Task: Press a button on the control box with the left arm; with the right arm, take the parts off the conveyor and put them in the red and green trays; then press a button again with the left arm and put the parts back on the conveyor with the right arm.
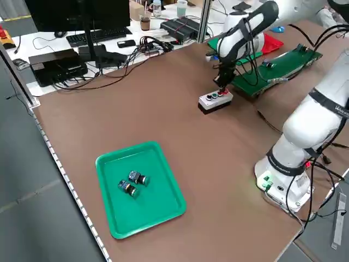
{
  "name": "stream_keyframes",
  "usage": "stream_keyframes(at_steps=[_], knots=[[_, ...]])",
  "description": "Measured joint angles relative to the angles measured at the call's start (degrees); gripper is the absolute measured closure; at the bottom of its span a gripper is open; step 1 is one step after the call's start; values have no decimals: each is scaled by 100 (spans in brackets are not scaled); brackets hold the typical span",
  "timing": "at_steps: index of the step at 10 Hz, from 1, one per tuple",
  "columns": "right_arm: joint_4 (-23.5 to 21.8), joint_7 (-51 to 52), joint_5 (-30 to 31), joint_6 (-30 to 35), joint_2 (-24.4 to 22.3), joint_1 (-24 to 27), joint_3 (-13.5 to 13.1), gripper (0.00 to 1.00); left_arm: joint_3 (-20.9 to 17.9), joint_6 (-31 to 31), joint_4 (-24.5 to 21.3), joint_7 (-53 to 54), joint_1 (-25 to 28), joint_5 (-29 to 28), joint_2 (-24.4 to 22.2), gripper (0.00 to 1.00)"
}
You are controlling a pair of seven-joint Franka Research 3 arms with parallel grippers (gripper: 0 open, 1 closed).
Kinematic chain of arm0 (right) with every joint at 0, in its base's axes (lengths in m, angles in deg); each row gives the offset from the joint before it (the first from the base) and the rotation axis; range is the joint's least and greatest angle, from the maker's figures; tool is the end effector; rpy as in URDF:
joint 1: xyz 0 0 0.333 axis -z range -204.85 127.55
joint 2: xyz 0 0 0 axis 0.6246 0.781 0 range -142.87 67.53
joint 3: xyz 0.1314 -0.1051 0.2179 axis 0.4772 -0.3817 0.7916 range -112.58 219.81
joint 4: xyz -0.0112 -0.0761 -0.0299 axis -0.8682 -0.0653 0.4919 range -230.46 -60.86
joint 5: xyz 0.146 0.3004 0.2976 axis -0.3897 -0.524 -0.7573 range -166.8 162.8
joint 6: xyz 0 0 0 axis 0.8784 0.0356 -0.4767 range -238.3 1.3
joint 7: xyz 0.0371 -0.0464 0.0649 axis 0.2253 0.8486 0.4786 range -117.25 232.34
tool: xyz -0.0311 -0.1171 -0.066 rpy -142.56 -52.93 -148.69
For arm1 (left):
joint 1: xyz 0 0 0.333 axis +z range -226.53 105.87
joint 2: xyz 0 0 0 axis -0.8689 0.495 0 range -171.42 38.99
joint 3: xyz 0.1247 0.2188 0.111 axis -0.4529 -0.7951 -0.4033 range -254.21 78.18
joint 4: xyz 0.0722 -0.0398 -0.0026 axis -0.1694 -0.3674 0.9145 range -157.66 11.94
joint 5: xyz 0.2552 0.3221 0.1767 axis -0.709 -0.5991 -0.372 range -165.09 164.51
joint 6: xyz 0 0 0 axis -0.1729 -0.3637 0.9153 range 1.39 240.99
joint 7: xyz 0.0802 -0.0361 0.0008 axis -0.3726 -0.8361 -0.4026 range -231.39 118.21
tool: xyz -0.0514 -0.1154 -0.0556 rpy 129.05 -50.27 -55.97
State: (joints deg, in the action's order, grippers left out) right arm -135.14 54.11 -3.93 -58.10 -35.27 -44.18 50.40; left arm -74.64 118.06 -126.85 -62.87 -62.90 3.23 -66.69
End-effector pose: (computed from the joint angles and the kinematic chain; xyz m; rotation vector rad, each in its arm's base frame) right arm 0.6114 0.0303 0.6014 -3.1091 0.0247 -0.0309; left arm 0.4614 -0.1325 0.1533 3.1113 -0.1855 -0.0947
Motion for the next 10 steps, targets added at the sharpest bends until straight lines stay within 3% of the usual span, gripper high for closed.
stream_keyframes(at_steps=[10], knots=[[0, 0, 0, 0, 0, 0, 0, 1, 6, 253, 6, 0, 19, 0, 174, 99]])
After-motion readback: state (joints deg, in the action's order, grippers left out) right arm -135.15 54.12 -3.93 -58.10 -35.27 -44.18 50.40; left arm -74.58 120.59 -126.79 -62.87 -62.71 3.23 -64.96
